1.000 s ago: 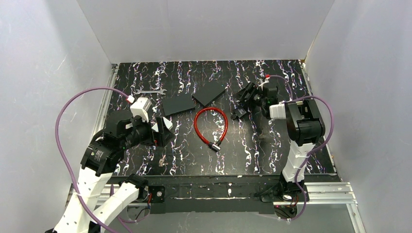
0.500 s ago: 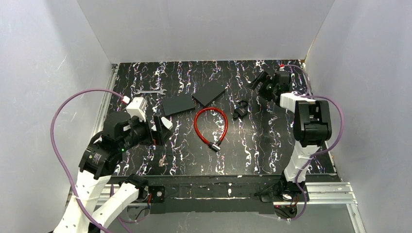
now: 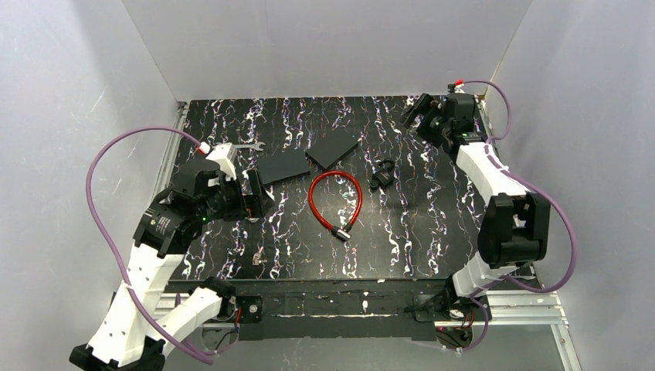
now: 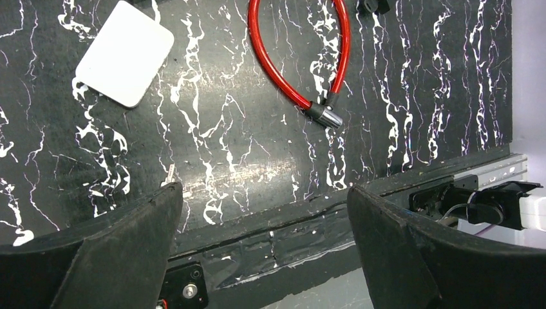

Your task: Unlock with the key

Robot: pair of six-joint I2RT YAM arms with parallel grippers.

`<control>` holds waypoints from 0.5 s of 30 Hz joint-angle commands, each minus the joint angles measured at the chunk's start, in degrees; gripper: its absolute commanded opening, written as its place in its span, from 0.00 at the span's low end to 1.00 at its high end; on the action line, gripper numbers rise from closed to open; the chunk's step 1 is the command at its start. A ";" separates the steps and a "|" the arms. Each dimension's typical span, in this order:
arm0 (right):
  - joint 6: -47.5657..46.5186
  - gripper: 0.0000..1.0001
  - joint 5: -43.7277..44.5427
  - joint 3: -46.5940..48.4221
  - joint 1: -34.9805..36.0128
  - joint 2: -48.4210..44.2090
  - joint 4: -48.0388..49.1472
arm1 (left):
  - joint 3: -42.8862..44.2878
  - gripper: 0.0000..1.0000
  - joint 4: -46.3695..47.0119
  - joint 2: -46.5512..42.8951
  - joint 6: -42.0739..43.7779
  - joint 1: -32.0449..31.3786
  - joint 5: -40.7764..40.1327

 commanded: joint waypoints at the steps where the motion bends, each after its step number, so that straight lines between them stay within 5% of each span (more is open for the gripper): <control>1: 3.86 0.98 -4.09 -1.28 -0.33 -1.62 -6.70 | -0.29 0.98 -1.06 -1.34 -2.12 0.18 -0.70; 9: -7.15 0.98 11.29 10.85 10.53 -4.59 -22.67 | -5.32 0.98 -8.81 -0.48 -7.44 0.16 -5.51; 15: -2.40 0.98 -9.31 1.10 9.84 -5.01 -16.12 | -11.15 0.97 -11.11 -1.63 -8.84 0.19 -9.54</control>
